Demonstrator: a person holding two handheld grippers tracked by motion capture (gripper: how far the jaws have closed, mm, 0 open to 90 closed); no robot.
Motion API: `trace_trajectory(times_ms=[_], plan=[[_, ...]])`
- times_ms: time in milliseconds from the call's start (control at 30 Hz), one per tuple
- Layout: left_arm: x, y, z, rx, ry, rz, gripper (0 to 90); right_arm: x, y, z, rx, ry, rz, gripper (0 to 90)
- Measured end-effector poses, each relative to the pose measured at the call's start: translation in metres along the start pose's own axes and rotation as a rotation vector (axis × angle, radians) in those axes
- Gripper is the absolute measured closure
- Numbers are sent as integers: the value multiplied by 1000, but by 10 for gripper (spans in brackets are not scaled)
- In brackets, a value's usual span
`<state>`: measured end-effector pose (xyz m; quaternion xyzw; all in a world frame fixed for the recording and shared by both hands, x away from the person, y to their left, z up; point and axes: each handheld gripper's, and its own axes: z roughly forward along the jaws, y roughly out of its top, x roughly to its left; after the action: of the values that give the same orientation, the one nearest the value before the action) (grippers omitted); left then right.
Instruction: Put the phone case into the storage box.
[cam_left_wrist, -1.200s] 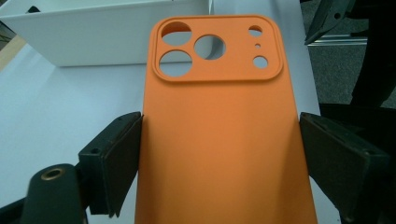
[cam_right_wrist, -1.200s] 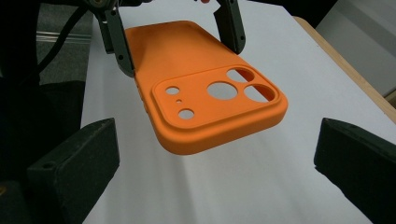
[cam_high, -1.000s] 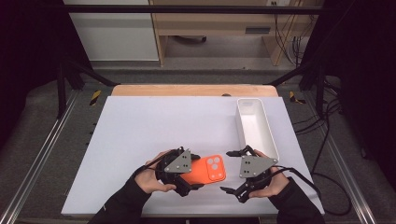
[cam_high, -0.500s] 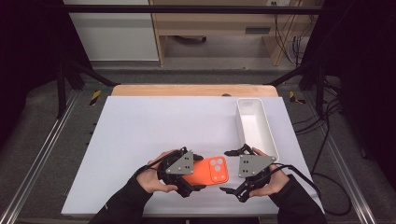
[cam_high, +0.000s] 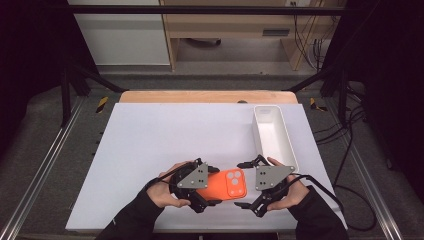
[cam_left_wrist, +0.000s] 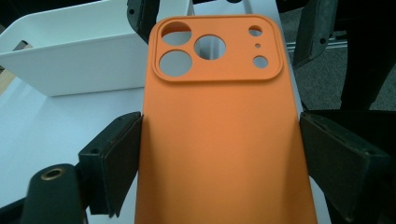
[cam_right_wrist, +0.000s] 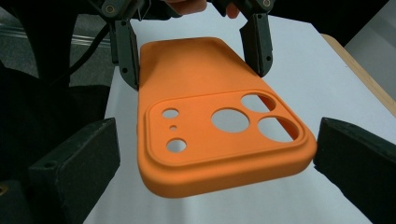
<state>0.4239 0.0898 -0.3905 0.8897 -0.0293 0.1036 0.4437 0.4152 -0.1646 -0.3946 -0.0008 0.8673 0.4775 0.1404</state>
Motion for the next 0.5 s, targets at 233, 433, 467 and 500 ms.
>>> trace_trajectory(times_ms=[233, 433, 467, 500], plan=[[0, 1, 1, -3, -6, 4, 154, -2, -1, 3, -17, 28, 10, 15], [-1, 2, 2, -7, -14, 5, 154, -3, -2, 7, -21, 28, 9, 21], [-1, 2, 2, -7, -14, 5, 154, -3, -2, 7, -25, 31, 10, 24], [-1, 2, 2, -7, -13, 7, 154, -3, -2, 8, -28, 35, 8, 26]])
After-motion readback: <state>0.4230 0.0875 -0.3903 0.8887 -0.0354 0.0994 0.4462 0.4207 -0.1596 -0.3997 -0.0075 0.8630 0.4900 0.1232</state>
